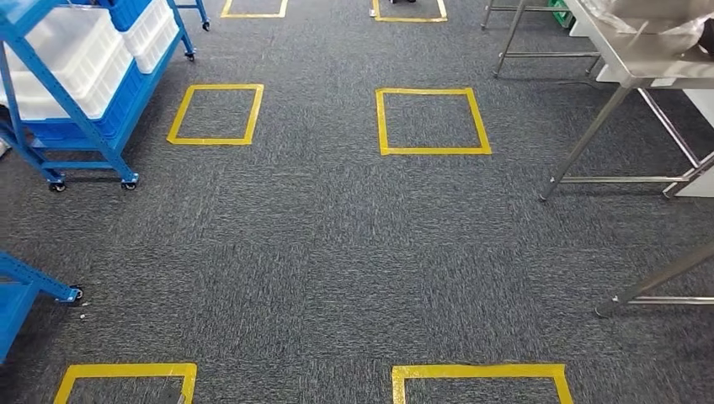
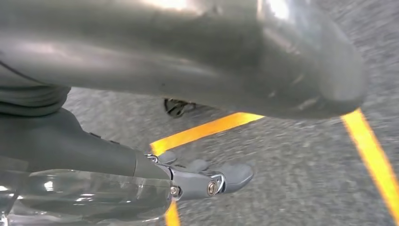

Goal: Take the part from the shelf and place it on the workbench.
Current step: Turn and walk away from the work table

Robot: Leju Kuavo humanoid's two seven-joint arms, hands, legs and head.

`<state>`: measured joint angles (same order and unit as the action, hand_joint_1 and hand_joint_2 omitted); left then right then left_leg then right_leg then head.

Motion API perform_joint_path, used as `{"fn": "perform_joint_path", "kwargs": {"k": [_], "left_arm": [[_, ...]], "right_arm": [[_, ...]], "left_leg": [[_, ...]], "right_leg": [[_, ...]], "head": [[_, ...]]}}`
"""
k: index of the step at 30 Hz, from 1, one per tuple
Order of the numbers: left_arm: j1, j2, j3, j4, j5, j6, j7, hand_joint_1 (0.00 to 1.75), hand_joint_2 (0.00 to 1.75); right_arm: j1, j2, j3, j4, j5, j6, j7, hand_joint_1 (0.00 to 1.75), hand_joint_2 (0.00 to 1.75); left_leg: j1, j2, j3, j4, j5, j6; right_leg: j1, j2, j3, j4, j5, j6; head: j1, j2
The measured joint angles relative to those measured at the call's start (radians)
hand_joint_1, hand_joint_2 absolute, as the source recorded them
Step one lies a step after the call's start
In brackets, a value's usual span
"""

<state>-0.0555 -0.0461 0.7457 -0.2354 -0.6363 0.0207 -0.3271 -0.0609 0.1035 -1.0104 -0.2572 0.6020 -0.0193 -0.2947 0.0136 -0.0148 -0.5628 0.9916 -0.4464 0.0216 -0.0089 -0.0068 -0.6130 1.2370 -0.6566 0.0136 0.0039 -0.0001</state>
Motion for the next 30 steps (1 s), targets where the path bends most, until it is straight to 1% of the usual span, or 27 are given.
{"fn": "perform_joint_path", "kwargs": {"k": [1, 2, 3, 4, 5, 6, 7, 8, 9, 10, 11, 12, 13, 14, 15, 16, 17, 18, 19, 21, 22, 23, 25, 26, 27, 28, 30], "left_arm": [[0.002, 0.000, -0.001, 0.000, -0.009, 0.003, -0.006, 0.00, 0.00], [0.004, 0.000, -0.002, 0.000, -0.015, 0.005, -0.009, 0.00, 0.00], [0.006, 0.000, -0.003, 0.000, -0.018, 0.007, -0.010, 0.00, 0.00], [0.007, -0.001, -0.004, 0.000, -0.021, 0.010, -0.010, 0.00, 0.00], [0.007, -0.001, -0.005, 0.001, -0.022, 0.011, -0.010, 0.00, 0.00], [0.007, -0.001, -0.005, 0.001, -0.022, 0.012, -0.010, 0.00, 0.00], [0.005, -0.001, -0.006, 0.001, -0.021, 0.012, -0.011, 0.00, 0.00], [0.005, -0.001, -0.006, 0.001, -0.020, 0.012, -0.012, 0.00, 0.00], [0.005, -0.002, -0.006, 0.001, -0.021, 0.012, -0.013, 0.00, 0.00], [0.006, -0.003, -0.006, 0.002, -0.021, 0.013, -0.014, 0.00, 0.00], [0.008, -0.004, -0.006, 0.003, -0.022, 0.013, -0.015, 0.00, 0.00], [0.009, -0.004, -0.006, 0.003, -0.023, 0.013, -0.016, 0.00, 0.00], [0.009, -0.005, -0.006, 0.004, -0.024, 0.013, -0.017, 0.00, 0.00], [0.007, -0.006, -0.006, 0.004, -0.024, 0.013, -0.018, 0.00, 0.00], [0.006, -0.006, -0.006, 0.004, -0.025, 0.013, -0.018, 0.00, 0.00], [0.007, -0.007, -0.006, 0.005, -0.025, 0.013, -0.018, 0.00, 0.00], [0.008, -0.007, -0.006, 0.005, -0.025, 0.013, -0.018, 0.00, 0.00], [0.010, -0.008, -0.006, 0.005, -0.025, 0.013, -0.018, 0.00, 0.00], [0.012, -0.008, -0.006, 0.005, -0.026, 0.013, -0.018, 0.00, 0.00], [0.010, -0.008, -0.006, 0.005, -0.032, 0.013, -0.018, 0.00, 0.00], [0.009, -0.008, -0.006, 0.005, -0.036, 0.013, -0.016, 0.00, 0.00], [0.008, -0.008, -0.006, 0.005, -0.040, 0.012, -0.014, 0.00, 0.00], [0.011, -0.009, -0.005, 0.006, -0.046, 0.011, -0.007, 0.00, 0.00], [0.014, -0.010, -0.005, 0.006, -0.049, 0.011, -0.003, 0.00, 0.00], [0.016, -0.011, -0.005, 0.006, -0.051, 0.010, -0.001, 0.00, 0.00], [0.016, -0.012, -0.004, 0.006, -0.055, 0.010, 0.001, 0.00, 0.00], [0.014, -0.015, -0.004, 0.006, -0.060, 0.009, 0.002, 0.00, 0.00]], "right_arm": [[0.002, 0.000, -0.002, 0.004, 0.003, -0.011, 0.008, 0.00, 0.00], [0.004, 0.001, -0.005, 0.007, 0.005, -0.018, 0.012, 0.00, 0.00], [0.005, 0.001, -0.006, 0.009, 0.007, -0.022, 0.015, 0.00, 0.00], [0.006, 0.001, -0.008, 0.011, 0.008, -0.025, 0.017, 0.00, 0.00], [0.006, 0.001, -0.009, 0.013, 0.009, -0.027, 0.019, 0.00, 0.00], [0.005, 0.002, -0.011, 0.015, 0.010, -0.028, 0.021, 0.00, 0.00], [0.005, 0.004, -0.013, 0.016, 0.010, -0.029, 0.024, 0.00, 0.00], [0.005, 0.005, -0.014, 0.018, 0.012, -0.030, 0.028, 0.00, 0.00], [0.004, 0.007, -0.015, 0.019, 0.014, -0.033, 0.033, 0.00, 0.00], [0.004, 0.010, -0.016, 0.021, 0.016, -0.036, 0.040, 0.00, 0.00], [0.004, 0.013, -0.016, 0.021, 0.020, -0.039, 0.047, 0.00, 0.00], [0.005, 0.015, -0.016, 0.022, 0.024, -0.042, 0.054, 0.00, 0.00], [0.007, 0.017, -0.016, 0.023, 0.027, -0.044, 0.058, 0.00, 0.00], [0.008, 0.018, -0.016, 0.023, 0.029, -0.045, 0.062, 0.00, 0.00], [0.010, 0.018, -0.017, 0.023, 0.030, -0.046, 0.064, 0.00, 0.00], [0.011, 0.019, -0.017, 0.024, 0.031, -0.047, 0.065, 0.00, 0.00], [0.011, 0.019, -0.017, 0.024, 0.032, -0.047, 0.067, 0.00, 0.00], [0.011, 0.020, -0.017, 0.024, 0.034, -0.048, 0.069, 0.00, 0.00], [0.010, 0.021, -0.017, 0.024, 0.041, -0.049, 0.073, 0.00, 0.00], [0.010, 0.023, -0.015, 0.025, 0.062, -0.054, 0.085, 0.00, 0.00], [0.011, 0.024, -0.014, 0.025, 0.075, -0.057, 0.095, 0.00, 0.00], [0.011, 0.025, -0.012, 0.026, 0.088, -0.061, 0.106, 0.00, 0.00], [0.008, 0.027, -0.006, 0.027, 0.110, -0.066, 0.127, 0.00, 0.00], [0.007, 0.029, -0.002, 0.028, 0.117, -0.068, 0.135, 0.00, 0.00], [0.007, 0.030, 0.001, 0.028, 0.122, -0.069, 0.140, 0.00, 0.00], [0.008, 0.031, 0.004, 0.029, 0.127, -0.070, 0.144, 0.00, 0.00], [0.013, 0.032, 0.007, 0.030, 0.134, -0.071, 0.150, 0.00, 0.00]], "left_leg": [[0.000, -0.012, -0.001, 0.001, 0.000, 0.000], [0.000, -0.025, -0.002, 0.003, 0.001, -0.002], [0.001, -0.037, -0.002, 0.005, 0.000, -0.004], [0.002, -0.049, -0.002, 0.008, 0.000, -0.008], [0.003, -0.060, -0.004, 0.012, -0.001, -0.013], [0.003, -0.071, -0.008, 0.016, -0.002, -0.021], [0.003, -0.080, -0.012, 0.019, -0.001, -0.029], [0.004, -0.090, -0.017, 0.019, 0.001, -0.037], [0.006, -0.101, -0.021, 0.019, 0.003, -0.045], [0.009, -0.100, -0.024, 0.020, 0.004, -0.051], [0.009, -0.085, -0.031, 0.033, -0.006, -0.054], [0.009, -0.061, -0.046, 0.066, -0.027, -0.057], [0.008, -0.032, -0.069, 0.120, -0.059, -0.057], [0.006, -0.010, -0.101, 0.189, -0.097, -0.058], [0.006, -0.001, -0.130, 0.257, -0.127, -0.059], [0.007, 0.004, -0.147, 0.301, -0.141, -0.060], [0.007, 0.006, -0.147, 0.311, -0.137, -0.059], [0.006, 0.010, -0.126, 0.279, -0.116, -0.057], [0.005, 0.021, -0.087, 0.214, -0.086, -0.052], [-0.002, 0.060, -0.013, 0.082, -0.044, -0.041], [-0.006, 0.074, 0.008, 0.044, -0.035, -0.036], [-0.010, 0.079, 0.013, 0.030, -0.035, -0.032], [-0.014, 0.062, 0.011, 0.024, -0.032, -0.026], [-0.012, 0.053, 0.013, 0.018, -0.028, -0.021], [-0.010, 0.044, 0.016, 0.011, -0.023, -0.015], [-0.006, 0.035, 0.019, 0.005, -0.018, -0.008], [-0.004, 0.017, 0.019, 0.000, -0.010, 0.000]], "right_leg": [[-0.003, 0.003, -0.018, 0.033, -0.003, 0.002], [-0.006, 0.004, -0.020, 0.029, 0.015, 0.004], [-0.010, 0.007, -0.004, -0.010, 0.048, 0.006], [-0.014, 0.019, 0.024, -0.075, 0.088, 0.007], [-0.019, 0.043, 0.052, -0.137, 0.114, 0.007], [-0.020, 0.064, 0.071, -0.183, 0.131, 0.006], [-0.019, 0.080, 0.081, -0.208, 0.136, 0.004], [-0.016, 0.085, 0.082, -0.212, 0.133, 0.000], [-0.013, 0.075, 0.081, -0.214, 0.136, -0.007], [-0.012, 0.062, 0.082, -0.217, 0.139, -0.015], [-0.012, 0.050, 0.083, -0.220, 0.142, -0.024], [-0.012, 0.036, 0.084, -0.224, 0.144, -0.033], [-0.009, 0.022, 0.083, -0.225, 0.145, -0.039], [-0.005, 0.008, 0.082, -0.225, 0.145, -0.044], [-0.001, -0.006, 0.081, -0.225, 0.144, -0.047], [0.002, -0.020, 0.080, -0.224, 0.143, -0.048], [0.005, -0.033, 0.080, -0.224, 0.143, -0.049], [0.007, -0.045, 0.081, -0.224, 0.142, -0.050], [0.009, -0.056, 0.083, -0.223, 0.140, -0.049], [0.012, -0.074, 0.087, -0.222, 0.137, -0.045], [0.014, -0.080, 0.089, -0.221, 0.135, -0.042], [0.016, -0.086, 0.089, -0.220, 0.133, -0.038], [0.015, -0.101, 0.093, -0.222, 0.132, -0.030], [0.014, -0.104, 0.095, -0.222, 0.130, -0.024], [0.012, -0.092, 0.095, -0.214, 0.122, -0.019], [0.010, -0.070, 0.086, -0.191, 0.103, -0.014], [0.004, -0.017, 0.035, -0.082, 0.041, -0.007]], "head": [[0.000, 0.000], [0.000, 0.000], [0.000, 0.000], [0.000, 0.000], [0.000, 0.000], [0.000, 0.000], [0.000, 0.000], [0.000, 0.000], [0.000, 0.000], [-0.001, 0.000], [-0.003, 0.000], [-0.007, 0.000], [-0.010, 0.000], [-0.014, 0.000], [-0.016, 0.000], [-0.015, 0.000], [-0.016, 0.000], [-0.016, 0.000], [-0.016, 0.000], [-0.016, 0.000], [-0.015, 0.000], [-0.015, 0.000], [-0.012, 0.000], [-0.012, 0.000], [-0.011, 0.000], [-0.009, 0.000], [-0.004, 0.000]]}}
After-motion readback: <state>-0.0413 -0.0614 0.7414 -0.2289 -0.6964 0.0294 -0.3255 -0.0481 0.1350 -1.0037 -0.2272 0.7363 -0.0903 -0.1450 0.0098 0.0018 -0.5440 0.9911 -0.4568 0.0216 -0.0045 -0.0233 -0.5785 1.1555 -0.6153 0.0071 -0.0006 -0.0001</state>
